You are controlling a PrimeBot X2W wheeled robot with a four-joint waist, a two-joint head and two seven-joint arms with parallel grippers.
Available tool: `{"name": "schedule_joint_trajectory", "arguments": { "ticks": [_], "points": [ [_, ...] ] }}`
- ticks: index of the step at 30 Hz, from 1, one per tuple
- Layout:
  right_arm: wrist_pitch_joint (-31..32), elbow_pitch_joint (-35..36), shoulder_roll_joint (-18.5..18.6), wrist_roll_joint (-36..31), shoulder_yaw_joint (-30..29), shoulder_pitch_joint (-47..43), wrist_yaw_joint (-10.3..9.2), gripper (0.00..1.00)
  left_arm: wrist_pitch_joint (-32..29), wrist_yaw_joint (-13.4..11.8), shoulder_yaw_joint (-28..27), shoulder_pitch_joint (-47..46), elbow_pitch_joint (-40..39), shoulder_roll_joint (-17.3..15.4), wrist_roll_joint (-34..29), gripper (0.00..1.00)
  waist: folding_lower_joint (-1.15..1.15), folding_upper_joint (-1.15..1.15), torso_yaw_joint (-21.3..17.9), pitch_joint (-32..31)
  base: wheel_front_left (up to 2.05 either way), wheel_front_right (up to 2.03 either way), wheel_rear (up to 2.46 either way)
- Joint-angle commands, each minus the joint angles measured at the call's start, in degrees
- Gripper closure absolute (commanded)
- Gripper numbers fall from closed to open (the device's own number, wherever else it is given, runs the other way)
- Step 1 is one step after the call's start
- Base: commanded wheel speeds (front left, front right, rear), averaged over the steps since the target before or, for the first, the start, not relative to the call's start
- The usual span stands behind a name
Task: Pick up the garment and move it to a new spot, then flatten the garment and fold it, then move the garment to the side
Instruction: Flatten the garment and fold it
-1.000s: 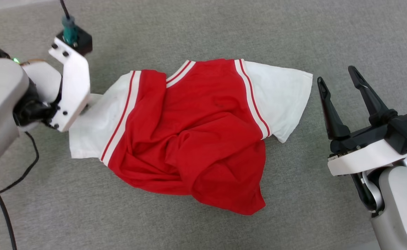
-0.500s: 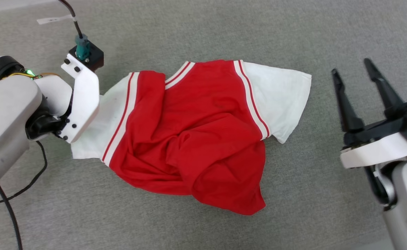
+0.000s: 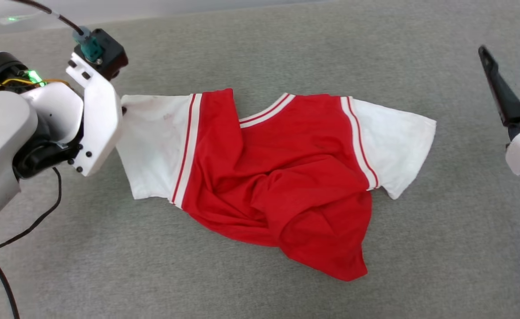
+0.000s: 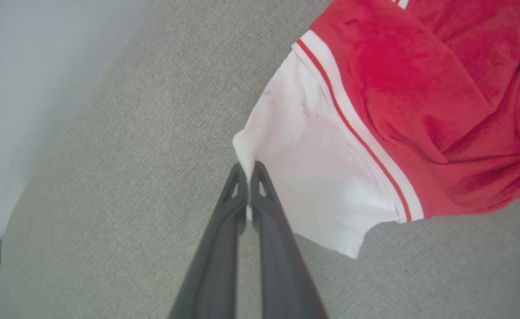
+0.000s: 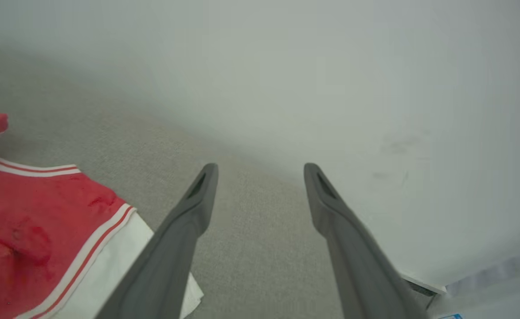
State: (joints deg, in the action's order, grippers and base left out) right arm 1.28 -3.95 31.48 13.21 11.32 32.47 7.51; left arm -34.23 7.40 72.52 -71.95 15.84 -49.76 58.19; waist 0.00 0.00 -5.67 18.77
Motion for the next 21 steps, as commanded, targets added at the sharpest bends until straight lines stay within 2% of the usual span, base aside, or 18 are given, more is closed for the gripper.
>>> {"name": "schedule_joint_trajectory", "arguments": {
  "ticks": [1,5,10,12,15,21],
  "points": [
    [4.9,-0.5,2.7,3.5,2.5,1.5,-0.04,0.0,1.0,-0.1,-0.2,0.8,-0.9,0.0,-0.3,1.0,0.0,0.0,1.5,-0.2,0.0,0.0,0.0],
    [20.8,-0.8,11.4,14.8,11.1,6.2,-0.04,0.0,2.7,-1.0,-0.4,1.4,-3.3,0.3,-0.6,1.0,0.0,0.0,3.2,0.5,0.0,0.0,0.0],
    [38.4,-2.3,18.7,27.5,20.4,12.3,-0.04,0.0,4.3,-1.5,-0.9,0.8,-5.1,1.1,-1.1,1.0,0.0,0.0,4.8,2.5,0.0,0.0,0.0],
    [43.6,-3.1,19.8,31.8,22.2,15.0,-0.04,0.0,4.9,-1.8,-1.4,0.2,-5.4,1.6,-1.0,1.0,0.0,0.0,5.6,3.6,0.0,0.0,0.0],
    [48.6,-5.1,19.3,36.5,23.6,17.6,-0.04,0.0,5.9,-1.8,-2.0,-0.3,-5.5,2.3,-1.2,1.0,0.0,0.0,6.4,5.3,0.0,0.0,0.0],
    [54.7,-10.3,16.7,39.9,25.8,21.2,-0.04,0.0,7.3,-1.5,-2.8,-1.8,-5.3,2.9,-1.5,1.0,0.0,0.0,7.6,8.9,0.0,0.0,0.0]
  ]
}}
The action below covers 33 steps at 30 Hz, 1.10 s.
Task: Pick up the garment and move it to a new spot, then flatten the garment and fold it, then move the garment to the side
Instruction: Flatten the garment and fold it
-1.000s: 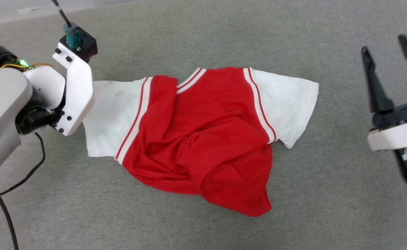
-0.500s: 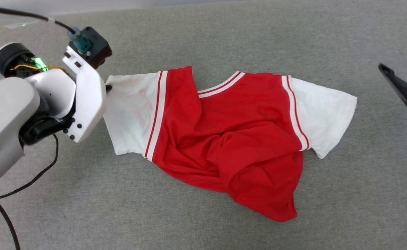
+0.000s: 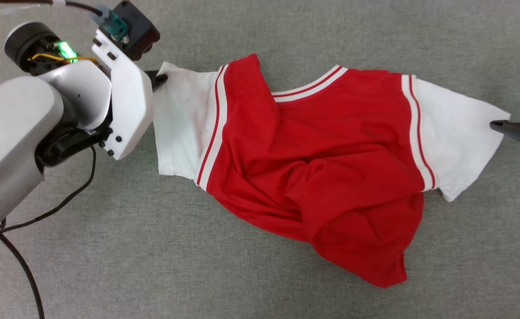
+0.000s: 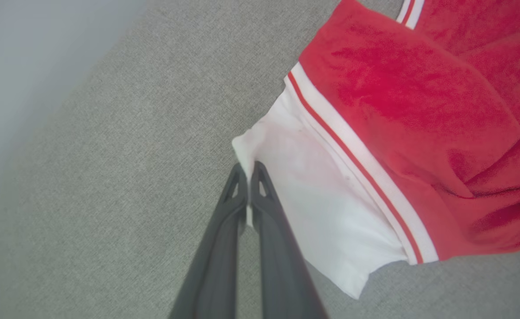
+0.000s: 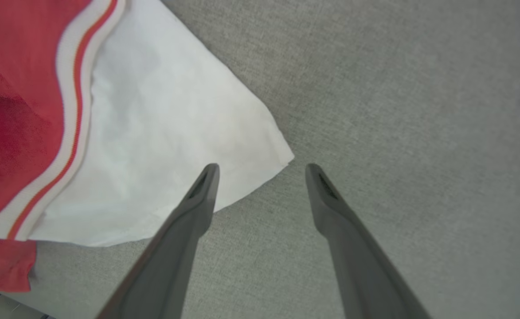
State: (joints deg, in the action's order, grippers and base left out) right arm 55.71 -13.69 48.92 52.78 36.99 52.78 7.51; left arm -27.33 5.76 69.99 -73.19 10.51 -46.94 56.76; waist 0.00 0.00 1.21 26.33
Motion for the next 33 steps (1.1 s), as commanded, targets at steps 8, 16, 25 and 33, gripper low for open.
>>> {"name": "schedule_joint_trajectory", "arguments": {
  "ticks": [8,16,25,33],
  "points": [
    [-0.6,-7.9,-5.8,0.7,4.7,-2.1,-0.04,0.0,1.9,0.5,-0.4,-1.4,1.4,1.4,-0.4,1.0,0.0,0.0,1.5,3.9,0.0,0.0,0.0],
    [-8.4,-8.7,-7.0,1.4,7.4,-0.5,-0.02,1.0,3.7,1.0,0.1,0.0,3.6,1.4,-0.1,1.0,0.0,0.0,-0.1,0.1,0.0,0.0,0.0],
    [-20.3,-1.5,-1.6,2.6,9.3,2.6,-0.03,1.0,9.7,1.3,-1.0,0.4,3.1,0.1,-0.4,1.0,0.0,0.0,-1.3,-7.8,0.0,0.0,0.0],
    [-30.1,3.8,3.4,1.7,8.4,5.3,-0.04,1.0,14.9,-0.4,-4.0,-1.3,-0.1,-2.3,-1.4,1.0,0.0,0.0,-2.1,-12.8,0.0,0.0,0.0]
  ]
}}
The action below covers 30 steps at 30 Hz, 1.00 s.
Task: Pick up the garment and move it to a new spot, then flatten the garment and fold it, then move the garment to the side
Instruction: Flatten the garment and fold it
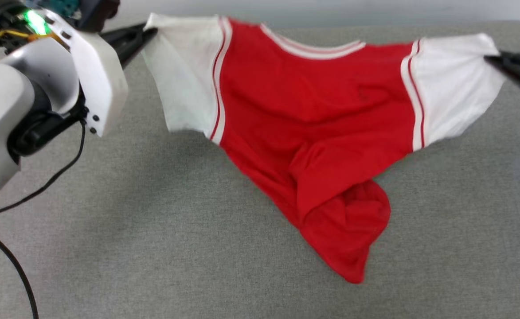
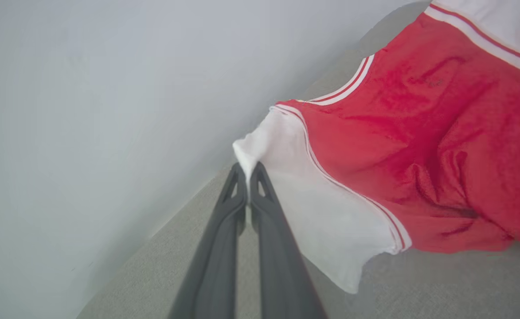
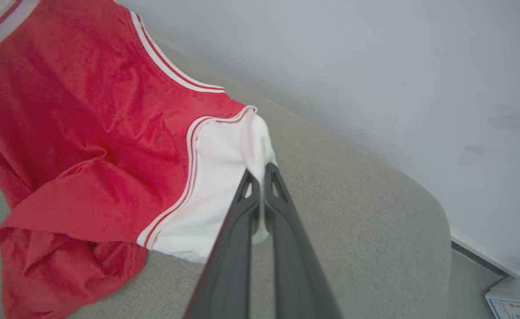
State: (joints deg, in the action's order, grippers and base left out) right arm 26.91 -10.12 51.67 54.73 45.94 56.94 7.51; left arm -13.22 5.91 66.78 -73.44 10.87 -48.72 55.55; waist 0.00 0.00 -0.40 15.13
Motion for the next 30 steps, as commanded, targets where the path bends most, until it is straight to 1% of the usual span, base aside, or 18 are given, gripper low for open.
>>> {"name": "schedule_joint_trajectory", "arguments": {
  "ticks": [1,4,7,11,15,20,21,22,30],
  "points": [
    [-2.3,0.5,1.0,-0.5,-0.8,1.6,-0.04,1.0,1.4,-1.1,-1.3,-1.3,-0.9,-0.6,-0.2,1.0,0.0,0.0,-0.5,-2.1,0.0,0.0,0.0],
    [-4.8,0.3,1.4,-1.6,-2.1,3.3,-0.03,1.0,2.6,-2.4,-2.6,-2.5,-1.7,-0.7,-0.9,1.0,0.0,0.0,-0.7,-3.1,0.0,0.0,0.0],
    [-6.8,-0.3,0.7,-2.9,-3.6,5.4,-0.03,1.0,2.9,-4.0,-3.7,-4.4,-2.1,-0.3,-1.7,1.0,0.0,0.0,-0.9,-3.4,0.0,0.0,0.0],
    [-8.4,-1.3,-0.7,-6.1,-4.9,9.3,-0.04,1.0,3.0,-4.9,-5.4,-7.8,-1.5,1.2,-1.9,1.0,0.0,0.0,-1.2,-2.2,0.0,0.0,0.0],
    [-10.4,-4.0,-3.4,-10.0,-6.3,14.9,-0.03,1.0,2.8,-4.4,-6.4,-12.3,1.2,3.7,-3.1,1.0,0.0,0.0,-1.3,0.2,0.0,0.0,0.0],
    [-13.2,-9.1,-6.6,-16.7,-6.5,23.7,-0.04,1.0,4.6,-3.8,-8.8,-19.4,6.6,6.9,-4.6,1.0,0.0,0.0,-1.5,4.1,0.0,0.0,0.0],
    [-13.7,-10.3,-7.5,-17.7,-6.4,25.4,-0.04,1.0,5.1,-3.5,-9.2,-20.8,7.7,7.3,-5.0,1.0,0.0,0.0,-1.6,4.9,0.0,0.0,0.0],
    [-13.7,-10.3,-7.5,-17.7,-6.4,25.4,-0.04,1.0,5.1,-3.5,-9.2,-20.8,7.7,7.3,-5.0,1.0,0.0,0.0,-1.6,4.9,0.0,0.0,0.0],
    [-17.8,-19.6,-12.3,-25.2,-6.0,41.5,-0.05,1.0,8.4,-2.0,-11.4,-31.9,15.9,9.8,-8.7,1.0,0.0,0.0,-1.7,11.4,0.0,0.0,0.0]
  ]
}}
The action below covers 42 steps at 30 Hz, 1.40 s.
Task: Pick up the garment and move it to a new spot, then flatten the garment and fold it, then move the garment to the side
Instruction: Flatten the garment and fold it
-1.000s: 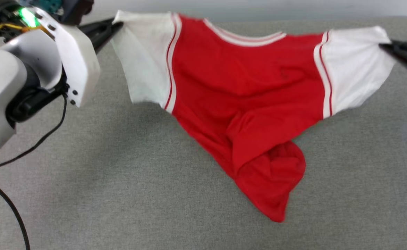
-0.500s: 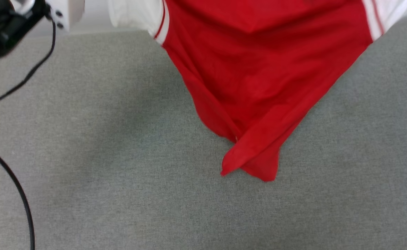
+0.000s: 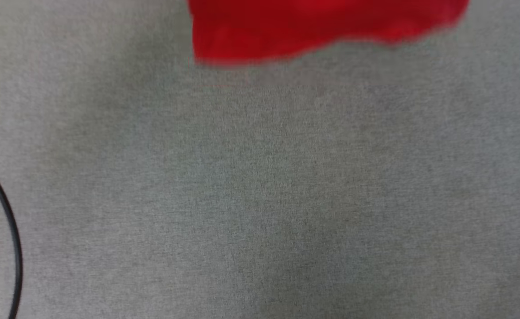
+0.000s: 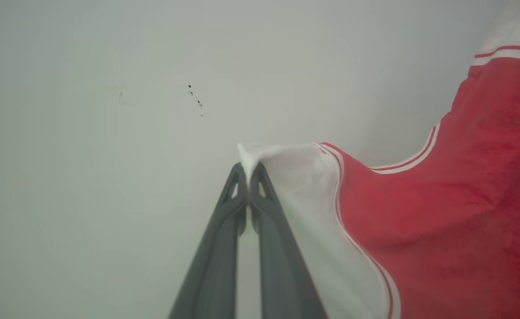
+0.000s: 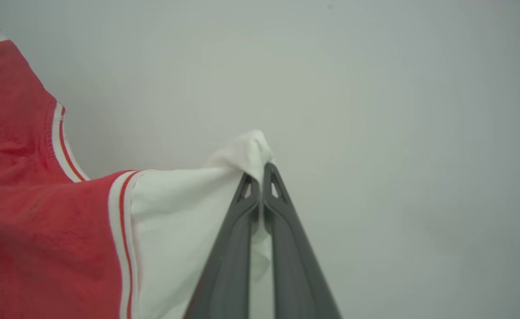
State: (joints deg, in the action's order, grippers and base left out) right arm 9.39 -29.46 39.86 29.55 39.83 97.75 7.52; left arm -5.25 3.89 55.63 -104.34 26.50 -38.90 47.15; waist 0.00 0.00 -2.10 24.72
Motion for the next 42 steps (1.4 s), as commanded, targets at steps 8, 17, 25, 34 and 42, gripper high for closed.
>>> {"name": "schedule_joint_trajectory", "arguments": {
  "ticks": [8,17,25,34,42],
  "points": [
    [-5.2,-9.7,-5.8,-4.4,1.1,13.1,-0.06,1.0,5.4,1.1,-1.9,-9.7,8.2,2.8,-2.9,1.0,0.0,0.0,0.1,7.0,0.0,0.0,0.0],
    [-9.3,-17.6,-9.1,-3.8,6.3,13.8,-0.06,1.0,9.9,2.7,-1.3,-8.9,14.6,3.7,-1.5,1.0,0.0,0.0,0.6,9.2,0.0,0.0,0.0],
    [-13.1,-19.2,-9.8,0.0,14.6,5.4,-0.06,1.0,14.7,3.4,1.6,0.5,14.9,2.4,0.2,1.0,0.0,0.0,0.3,6.9,0.0,0.0,0.0],
    [-17.7,-18.2,-11.3,6.7,21.0,-8.4,-0.06,1.0,18.9,3.0,4.2,18.4,10.7,-0.3,3.8,1.0,0.0,0.0,-0.6,1.8,0.0,0.0,0.0],
    [-20.7,-15.5,-10.0,11.1,26.4,-22.8,-0.06,1.0,20.2,-1.2,2.7,38.4,2.8,-4.6,10.1,1.0,0.0,0.0,-1.2,-2.7,0.0,0.0,0.0]
  ]
}}
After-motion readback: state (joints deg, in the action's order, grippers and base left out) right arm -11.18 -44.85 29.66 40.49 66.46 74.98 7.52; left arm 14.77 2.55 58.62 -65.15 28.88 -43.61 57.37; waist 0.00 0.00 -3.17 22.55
